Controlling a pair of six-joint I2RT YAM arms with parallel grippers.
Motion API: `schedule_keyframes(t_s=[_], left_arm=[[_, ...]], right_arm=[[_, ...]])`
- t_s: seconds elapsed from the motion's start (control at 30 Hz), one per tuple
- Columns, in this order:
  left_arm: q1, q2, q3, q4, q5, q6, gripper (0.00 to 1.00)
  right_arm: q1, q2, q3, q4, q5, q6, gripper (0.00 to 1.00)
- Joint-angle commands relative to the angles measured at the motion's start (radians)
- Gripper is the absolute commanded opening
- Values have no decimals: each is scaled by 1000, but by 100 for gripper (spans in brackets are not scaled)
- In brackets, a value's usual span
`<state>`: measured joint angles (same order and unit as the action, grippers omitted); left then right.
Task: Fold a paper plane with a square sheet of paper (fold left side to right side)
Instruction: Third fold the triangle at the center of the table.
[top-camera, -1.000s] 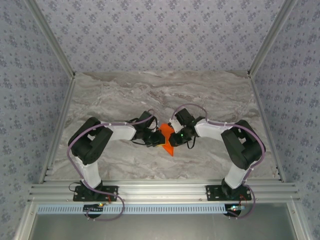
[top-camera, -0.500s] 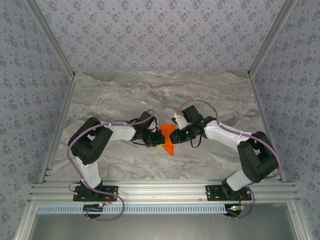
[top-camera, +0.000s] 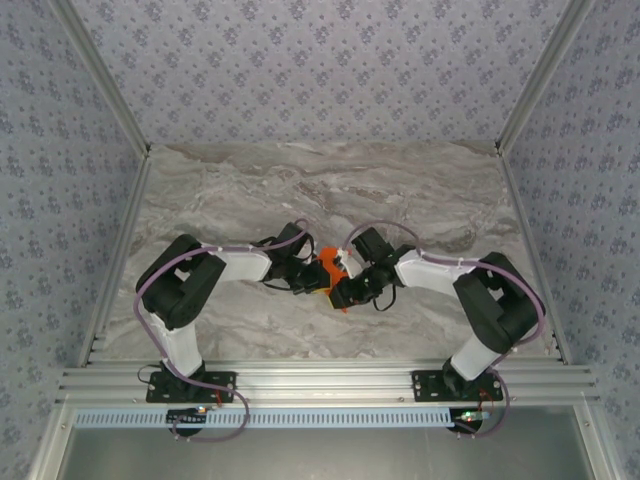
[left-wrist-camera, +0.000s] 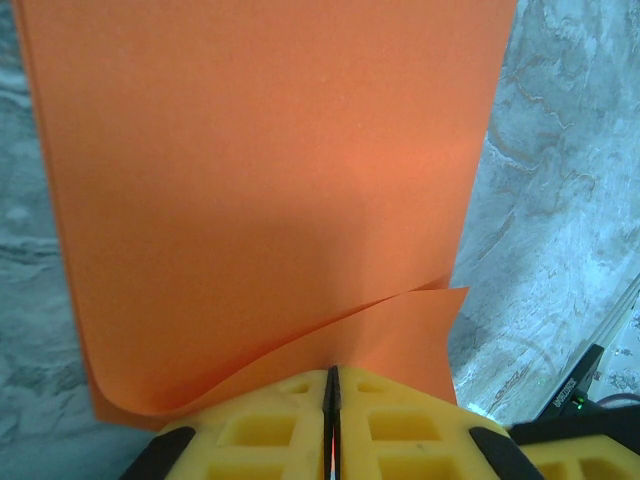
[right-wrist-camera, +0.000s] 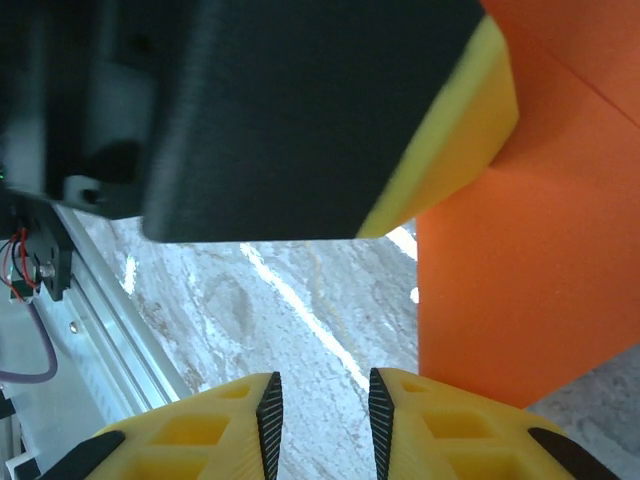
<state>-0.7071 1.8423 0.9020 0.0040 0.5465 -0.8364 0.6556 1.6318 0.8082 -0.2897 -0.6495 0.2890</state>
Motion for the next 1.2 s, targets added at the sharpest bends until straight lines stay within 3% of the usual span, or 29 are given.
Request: schedule_keyframes(t_s=[0.0, 0.53, 0.87, 1.17], left_arm=[[-2, 29, -20, -49, -59, 0, 10], [-1, 31, -13, -59, -59, 8, 10], [0, 22, 9, -91, -69, 31, 10], [3, -12, 28, -108, -81, 56, 10]], right_arm=[[9, 27, 32, -40, 23, -3, 30], [29, 80, 47, -103, 97, -27, 29], [-29, 83, -31, -73, 71, 30, 9], [-93, 125, -136, 13, 9, 95, 0]])
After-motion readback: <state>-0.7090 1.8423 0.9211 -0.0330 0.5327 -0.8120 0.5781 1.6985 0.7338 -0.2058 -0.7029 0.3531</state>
